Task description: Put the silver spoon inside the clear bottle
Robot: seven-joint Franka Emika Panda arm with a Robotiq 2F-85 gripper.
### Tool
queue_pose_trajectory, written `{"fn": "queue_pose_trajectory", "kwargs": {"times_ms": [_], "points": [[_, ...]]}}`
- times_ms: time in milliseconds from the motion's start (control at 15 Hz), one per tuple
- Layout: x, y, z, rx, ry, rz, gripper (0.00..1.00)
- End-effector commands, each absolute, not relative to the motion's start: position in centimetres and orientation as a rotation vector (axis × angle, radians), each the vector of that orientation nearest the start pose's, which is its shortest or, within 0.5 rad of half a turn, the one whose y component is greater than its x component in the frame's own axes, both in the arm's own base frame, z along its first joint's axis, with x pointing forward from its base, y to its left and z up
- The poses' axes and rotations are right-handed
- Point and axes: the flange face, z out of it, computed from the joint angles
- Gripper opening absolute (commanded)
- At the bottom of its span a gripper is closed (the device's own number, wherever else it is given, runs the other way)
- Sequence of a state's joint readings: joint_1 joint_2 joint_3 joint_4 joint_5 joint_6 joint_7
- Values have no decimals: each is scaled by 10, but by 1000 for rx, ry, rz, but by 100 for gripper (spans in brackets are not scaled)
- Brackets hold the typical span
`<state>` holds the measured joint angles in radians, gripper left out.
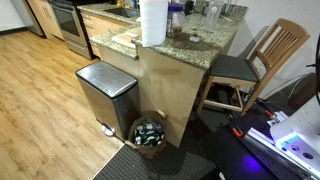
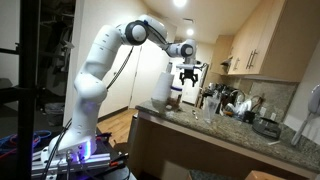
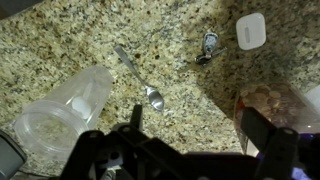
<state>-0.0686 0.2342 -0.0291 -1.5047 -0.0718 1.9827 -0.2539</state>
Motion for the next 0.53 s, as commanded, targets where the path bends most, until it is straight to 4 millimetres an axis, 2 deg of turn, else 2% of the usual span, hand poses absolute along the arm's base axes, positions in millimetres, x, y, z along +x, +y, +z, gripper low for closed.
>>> {"fn": "queue_pose_trajectory", "kwargs": {"times_ms": [0, 267, 333, 400, 467], "points": [[697, -71, 530, -3218, -339, -432, 100], [740, -87, 496, -3193, -208, -485, 100], [745, -89, 492, -3180, -178, -474, 100], [727, -80, 496, -3210, -227, -458, 100], [733, -82, 490, -3210, -221, -455, 100]]}}
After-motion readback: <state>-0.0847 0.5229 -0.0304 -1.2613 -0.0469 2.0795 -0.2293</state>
